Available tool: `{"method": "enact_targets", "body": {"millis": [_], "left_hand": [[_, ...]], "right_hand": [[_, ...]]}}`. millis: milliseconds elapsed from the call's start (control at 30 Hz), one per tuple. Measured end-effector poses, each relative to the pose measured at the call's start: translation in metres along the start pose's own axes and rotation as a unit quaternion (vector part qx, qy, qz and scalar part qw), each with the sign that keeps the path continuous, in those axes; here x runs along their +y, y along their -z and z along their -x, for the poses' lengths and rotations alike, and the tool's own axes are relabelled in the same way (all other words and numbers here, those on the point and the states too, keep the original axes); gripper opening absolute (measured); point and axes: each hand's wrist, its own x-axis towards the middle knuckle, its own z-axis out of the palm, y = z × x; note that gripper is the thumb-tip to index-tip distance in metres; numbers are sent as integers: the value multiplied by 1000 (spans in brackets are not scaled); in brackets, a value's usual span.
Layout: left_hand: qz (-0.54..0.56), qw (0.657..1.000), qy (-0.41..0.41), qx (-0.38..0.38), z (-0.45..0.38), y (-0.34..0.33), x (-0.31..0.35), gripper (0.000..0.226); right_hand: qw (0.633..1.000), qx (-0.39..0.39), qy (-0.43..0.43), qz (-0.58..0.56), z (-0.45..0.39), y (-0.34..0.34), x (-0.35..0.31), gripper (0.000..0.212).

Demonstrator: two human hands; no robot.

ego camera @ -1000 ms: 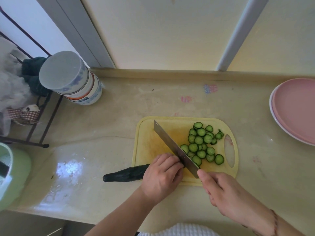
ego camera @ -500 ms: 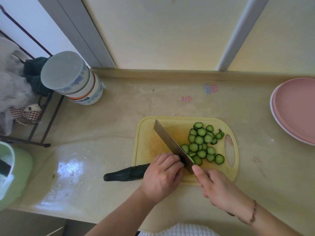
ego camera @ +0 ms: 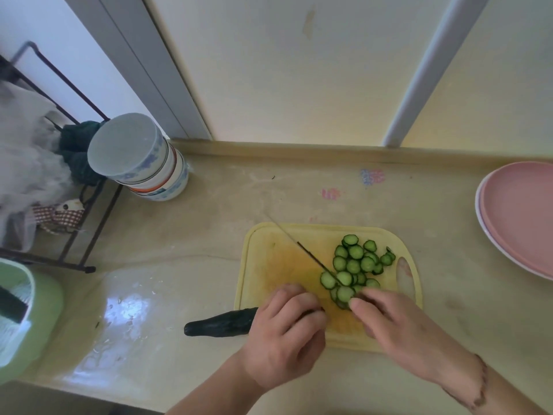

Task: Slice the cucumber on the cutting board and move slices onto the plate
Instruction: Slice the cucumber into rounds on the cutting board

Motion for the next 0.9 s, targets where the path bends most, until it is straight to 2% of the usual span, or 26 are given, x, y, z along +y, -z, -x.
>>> {"method": "enact_targets", "body": {"millis": [67, 133, 267, 400, 567, 733, 800, 900], "left_hand": [[10, 998, -59, 21, -18, 9, 4, 20], [-1, 996, -85, -23, -39, 11, -2, 21], [-37, 984, -21, -172, -58, -10, -38, 33], [-44, 968, 8, -246, -49, -26, -64, 43], [9, 972, 16, -236, -50, -29, -76, 37], [39, 968, 18, -247, -48, -22, -88, 36], [42, 968, 30, -246, -46, -21, -98, 35], [34, 974, 38, -223, -43, -22, -108, 34]], "right_hand": [[982, 52, 35, 177, -6, 5, -1, 43], [941, 77, 41, 328, -15, 6, 0, 49], [893, 79, 29, 441, -34, -3, 11, 59], [878, 78, 13, 472, -39, -7, 17, 55], [876, 71, 11, 476, -36, -7, 13, 42], [874, 100, 60, 472, -15, 7, 3, 35], [882, 108, 66, 454, -6, 11, 8, 35], [875, 108, 32, 471, 5, 21, 20, 41]]}}
